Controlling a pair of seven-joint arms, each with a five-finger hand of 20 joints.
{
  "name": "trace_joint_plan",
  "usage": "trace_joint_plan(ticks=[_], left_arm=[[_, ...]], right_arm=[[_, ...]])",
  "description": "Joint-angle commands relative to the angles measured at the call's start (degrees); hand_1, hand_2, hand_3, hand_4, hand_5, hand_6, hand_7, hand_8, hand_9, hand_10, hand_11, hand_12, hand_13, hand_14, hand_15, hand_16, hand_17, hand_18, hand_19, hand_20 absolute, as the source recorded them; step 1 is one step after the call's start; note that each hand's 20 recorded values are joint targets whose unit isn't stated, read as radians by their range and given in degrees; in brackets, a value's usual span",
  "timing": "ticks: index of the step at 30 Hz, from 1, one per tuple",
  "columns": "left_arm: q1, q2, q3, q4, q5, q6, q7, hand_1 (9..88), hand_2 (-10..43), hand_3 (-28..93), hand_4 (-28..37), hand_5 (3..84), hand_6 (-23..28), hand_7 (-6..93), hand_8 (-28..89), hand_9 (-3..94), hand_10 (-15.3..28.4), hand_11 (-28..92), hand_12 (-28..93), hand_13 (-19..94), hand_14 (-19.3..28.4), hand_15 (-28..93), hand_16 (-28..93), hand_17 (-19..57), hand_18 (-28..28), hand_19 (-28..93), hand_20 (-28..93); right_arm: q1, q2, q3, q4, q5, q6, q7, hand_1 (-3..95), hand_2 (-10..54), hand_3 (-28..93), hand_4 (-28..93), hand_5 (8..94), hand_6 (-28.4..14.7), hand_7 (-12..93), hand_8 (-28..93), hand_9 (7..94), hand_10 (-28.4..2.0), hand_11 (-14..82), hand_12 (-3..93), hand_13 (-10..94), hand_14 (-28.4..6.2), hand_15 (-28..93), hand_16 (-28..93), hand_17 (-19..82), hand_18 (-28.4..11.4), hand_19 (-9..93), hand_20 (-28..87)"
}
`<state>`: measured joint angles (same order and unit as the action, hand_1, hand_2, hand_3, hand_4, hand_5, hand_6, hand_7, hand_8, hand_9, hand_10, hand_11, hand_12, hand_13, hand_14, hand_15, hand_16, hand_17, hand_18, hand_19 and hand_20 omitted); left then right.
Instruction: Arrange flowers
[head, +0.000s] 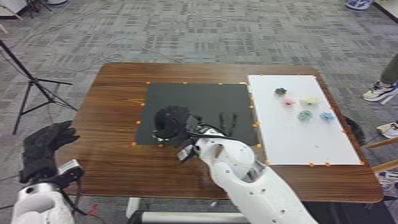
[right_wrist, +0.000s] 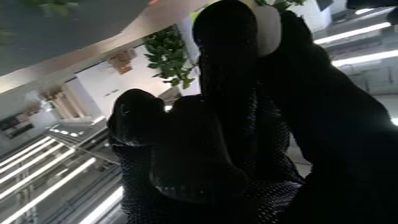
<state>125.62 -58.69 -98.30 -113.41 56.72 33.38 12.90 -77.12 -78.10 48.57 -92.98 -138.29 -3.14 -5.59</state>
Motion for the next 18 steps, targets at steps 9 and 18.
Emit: trace_joint_plan(ticks=[9, 18], left_arm=[[3.28, 7.00, -5.18, -0.09, -0.31, -6.54, -0.40, 36.5, 16.7, 66, -25.9, 56.9, 2.4, 25.2, -9, 58.9, 13.6, 30, 14, 50, 17.6, 52, -2, 8.7, 14.9, 41, 32], [6.01, 8.20, -8.58, -0.38, 0.01, -10.06, 0.73, 36.5, 16.6, 66, -25.7, 56.7, 2.4, 25.2, -9, 58.8, 13.7, 30, 14, 50, 17.6, 52, -2, 8.7, 14.9, 41, 33]], right_arm=[[2.03, -3.09, -4.14, 2.93, -3.06, 1.47, -1.64, 55.5, -9.5, 64, -24, 74.9, 1.6, 36, 12, 91.1, -7.3, 24.1, 31.2, 91, -0.5, 75, 32, 51, -20.7, 92, 42], [2.54, -5.42, -4.18, 5.77, -4.92, 3.87, -2.56, 55.4, -9.5, 64, -24, 75.1, 1.8, 35, 11, 91.2, -7.4, 22.8, 30.5, 91, -0.5, 76, 32, 51, -20.9, 92, 42]])
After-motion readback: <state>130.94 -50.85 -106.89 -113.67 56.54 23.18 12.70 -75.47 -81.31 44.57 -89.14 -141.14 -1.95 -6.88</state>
